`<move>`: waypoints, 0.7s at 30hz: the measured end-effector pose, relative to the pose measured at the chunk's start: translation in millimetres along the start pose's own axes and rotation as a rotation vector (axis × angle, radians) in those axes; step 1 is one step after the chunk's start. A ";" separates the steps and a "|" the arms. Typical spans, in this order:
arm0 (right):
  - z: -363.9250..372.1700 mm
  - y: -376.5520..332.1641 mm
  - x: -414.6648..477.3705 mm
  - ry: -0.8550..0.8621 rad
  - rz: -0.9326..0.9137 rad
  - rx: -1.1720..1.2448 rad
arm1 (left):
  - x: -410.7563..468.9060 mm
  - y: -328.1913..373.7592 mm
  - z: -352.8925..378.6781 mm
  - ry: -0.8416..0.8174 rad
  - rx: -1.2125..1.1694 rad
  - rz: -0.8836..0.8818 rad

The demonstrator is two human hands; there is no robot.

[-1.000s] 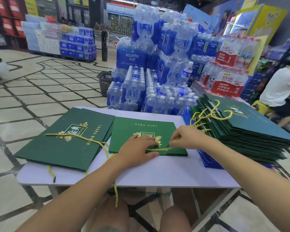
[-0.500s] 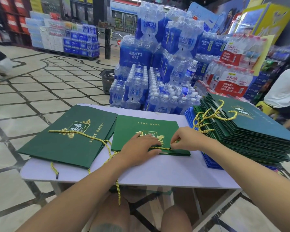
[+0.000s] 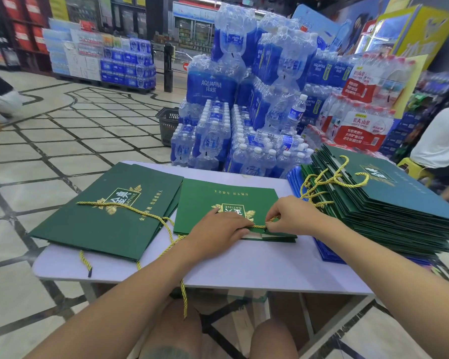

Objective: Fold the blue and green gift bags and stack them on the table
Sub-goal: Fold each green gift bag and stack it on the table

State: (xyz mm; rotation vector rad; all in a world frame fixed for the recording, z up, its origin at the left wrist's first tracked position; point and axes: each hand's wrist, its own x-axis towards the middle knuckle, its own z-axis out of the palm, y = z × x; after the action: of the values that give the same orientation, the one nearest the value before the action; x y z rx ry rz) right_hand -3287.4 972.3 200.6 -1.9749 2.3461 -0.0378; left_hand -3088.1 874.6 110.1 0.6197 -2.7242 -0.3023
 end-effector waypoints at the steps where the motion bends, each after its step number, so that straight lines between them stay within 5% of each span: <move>1: -0.4 -0.6 0.4 0.005 -0.007 -0.007 | 0.4 0.0 0.4 0.002 -0.002 -0.005; 15: -2.9 2.6 1.2 0.026 -0.068 -0.026 | 5.0 -1.4 -1.5 0.124 -0.177 -0.091; 21: 20.5 -5.0 -35.2 0.681 0.025 0.121 | 8.2 -1.9 -5.2 0.149 -0.328 -0.172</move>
State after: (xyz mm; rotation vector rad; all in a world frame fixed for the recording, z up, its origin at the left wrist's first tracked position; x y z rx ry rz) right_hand -3275.0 1006.7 181.9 -2.1024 2.6350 -0.9669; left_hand -3092.5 868.5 116.6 0.7478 -2.4092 -0.6983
